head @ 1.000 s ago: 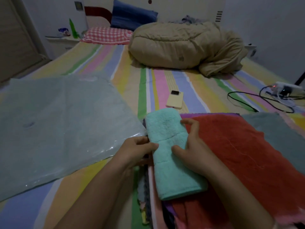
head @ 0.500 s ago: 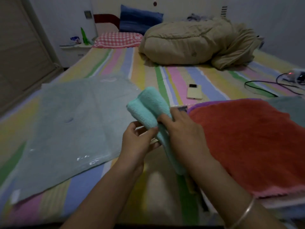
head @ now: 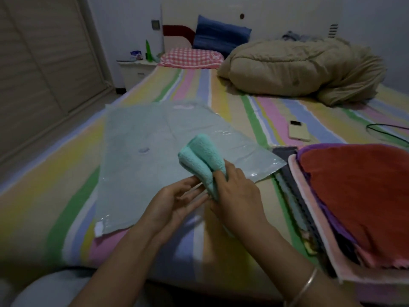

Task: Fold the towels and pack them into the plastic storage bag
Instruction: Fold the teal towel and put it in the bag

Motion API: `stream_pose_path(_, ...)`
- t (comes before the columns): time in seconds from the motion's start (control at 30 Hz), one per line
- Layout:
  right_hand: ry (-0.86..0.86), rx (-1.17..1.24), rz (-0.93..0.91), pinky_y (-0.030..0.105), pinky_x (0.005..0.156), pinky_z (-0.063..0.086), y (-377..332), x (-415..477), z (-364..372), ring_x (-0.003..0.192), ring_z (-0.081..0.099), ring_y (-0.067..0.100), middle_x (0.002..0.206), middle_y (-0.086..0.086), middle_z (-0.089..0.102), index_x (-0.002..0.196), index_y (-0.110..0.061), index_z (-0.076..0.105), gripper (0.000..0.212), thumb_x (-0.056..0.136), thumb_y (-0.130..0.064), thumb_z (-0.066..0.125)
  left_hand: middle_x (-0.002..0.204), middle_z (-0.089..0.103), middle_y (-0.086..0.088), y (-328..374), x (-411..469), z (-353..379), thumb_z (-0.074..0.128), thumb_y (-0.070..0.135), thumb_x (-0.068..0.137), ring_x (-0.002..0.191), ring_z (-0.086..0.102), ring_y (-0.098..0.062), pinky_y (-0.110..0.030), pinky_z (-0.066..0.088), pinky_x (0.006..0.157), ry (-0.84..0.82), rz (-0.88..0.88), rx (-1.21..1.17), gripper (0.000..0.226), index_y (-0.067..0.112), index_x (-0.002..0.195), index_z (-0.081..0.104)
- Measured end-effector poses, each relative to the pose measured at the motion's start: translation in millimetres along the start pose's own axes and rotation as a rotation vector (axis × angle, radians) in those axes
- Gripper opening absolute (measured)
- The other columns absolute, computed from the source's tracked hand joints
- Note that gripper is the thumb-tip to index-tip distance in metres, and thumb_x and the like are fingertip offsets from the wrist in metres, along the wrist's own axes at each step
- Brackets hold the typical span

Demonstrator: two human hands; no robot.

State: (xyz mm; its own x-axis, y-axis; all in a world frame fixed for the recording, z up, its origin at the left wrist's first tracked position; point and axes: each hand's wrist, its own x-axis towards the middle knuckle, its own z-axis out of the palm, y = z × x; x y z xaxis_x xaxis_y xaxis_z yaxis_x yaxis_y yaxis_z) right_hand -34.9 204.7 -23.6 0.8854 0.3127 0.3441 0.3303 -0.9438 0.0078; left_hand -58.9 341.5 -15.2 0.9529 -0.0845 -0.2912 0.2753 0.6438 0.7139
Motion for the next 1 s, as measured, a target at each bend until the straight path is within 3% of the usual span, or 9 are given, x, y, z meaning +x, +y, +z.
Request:
stream_pose_path(0.1,0.036,-0.040,-0.019,0.031,0.051,0.042,5,4,12,0.074,0.059,0.030,0.107,0.011,0.064,0.084,-0.015,0.062,0.042,0.047,-0.020,0.081,0.100,0.072,-0.016,-1,1,-14,0.040,-0.008,0.090,0.087,0.072,-0.019,-0.031,0.058,0.080,0.065,0.156,0.479,0.033,0.003,0.105,0.067)
stream_pose_path(0.23,0.128,-0.125,-0.066,0.039,0.057,0.046,26,9,25,0.073,0.059,0.033,0.098,0.012,0.064,0.080,-0.013,0.064,0.014,0.069,-0.014,0.055,0.093,0.068,0.010,4,23,-57,0.068,0.024,0.075,0.083,0.062,-0.012,-0.030,0.049,0.070,0.243,0.881,1.786,0.018,0.027,0.092,0.070)
stream_pose_path(0.3,0.109,-0.165,-0.074,0.040,0.059,0.046,36,8,33,0.072,0.059,0.033,0.094,0.012,0.064,0.077,-0.013,0.064,0.020,0.070,-0.015,0.046,0.094,0.066,0.009,9,32,-70,0.076,0.037,0.066,0.086,0.060,-0.018,-0.031,0.043,0.070,0.163,0.863,2.006,0.029,0.027,0.092,0.068)
stream_pose_path(0.4,0.032,-0.191,-0.050,0.041,0.060,0.047,47,2,46,0.072,0.059,0.034,0.092,0.014,0.065,0.076,-0.013,0.065,0.013,0.063,-0.012,0.067,0.088,0.069,0.008,12,37,-75,0.081,0.040,0.063,0.081,0.064,-0.018,-0.030,0.046,0.065,0.132,0.758,2.107,0.031,0.028,0.090,0.069)
stream_pose_path(0.6,-0.034,-0.133,0.010,0.045,0.082,0.045,52,-9,60,0.093,0.058,0.033,0.116,0.012,0.059,0.092,-0.020,0.062,0.039,0.055,-0.030,0.069,0.050,0.056,0.000,10,44,-73,0.081,0.022,0.048,0.039,0.055,-0.023,-0.021,0.034,0.036,0.081,0.792,2.406,0.025,0.018,0.057,0.058)
stream_pose_path(0.73,-0.045,-0.104,0.006,0.041,0.071,0.046,55,-8,58,0.086,0.060,0.032,0.113,0.011,0.061,0.093,-0.021,0.063,0.038,0.057,-0.019,0.076,0.046,0.051,0.002,7,49,-79,0.086,0.016,0.033,0.034,0.050,-0.021,-0.020,0.026,0.032,0.033,0.771,2.472,0.038,0.020,0.055,0.054)
stream_pose_path(0.83,-0.037,-0.061,-0.008,0.038,0.064,0.046,61,-9,54,0.082,0.061,0.032,0.111,0.011,0.063,0.095,-0.020,0.065,0.037,0.060,-0.014,0.077,0.052,0.053,0.001,6,47,-74,0.085,0.011,0.036,0.042,0.054,-0.021,-0.023,0.023,0.037,0.084,0.793,2.418,0.042,0.019,0.064,0.055)
stream_pose_path(0.93,0.059,0.106,-0.044,0.036,0.064,0.044,64,-11,45,0.085,0.059,0.032,0.115,0.010,0.061,0.102,-0.019,0.062,0.031,0.071,-0.021,0.064,0.088,0.069,0.000,11,49,-81,0.067,0.022,0.078,0.081,0.065,-0.027,-0.033,0.048,0.063,0.220,0.737,2.107,0.016,0.022,0.094,0.066)
stream_pose_path(1.0,0.128,0.205,-0.138,0.036,0.066,0.046,62,-12,40,0.088,0.059,0.032,0.119,0.009,0.061,0.106,-0.018,0.062,0.032,0.074,-0.023,0.058,0.090,0.073,0.004,19,48,-84,0.065,0.034,0.083,0.086,0.067,-0.020,-0.031,0.051,0.074,0.289,0.683,1.853,0.013,0.026,0.092,0.071)
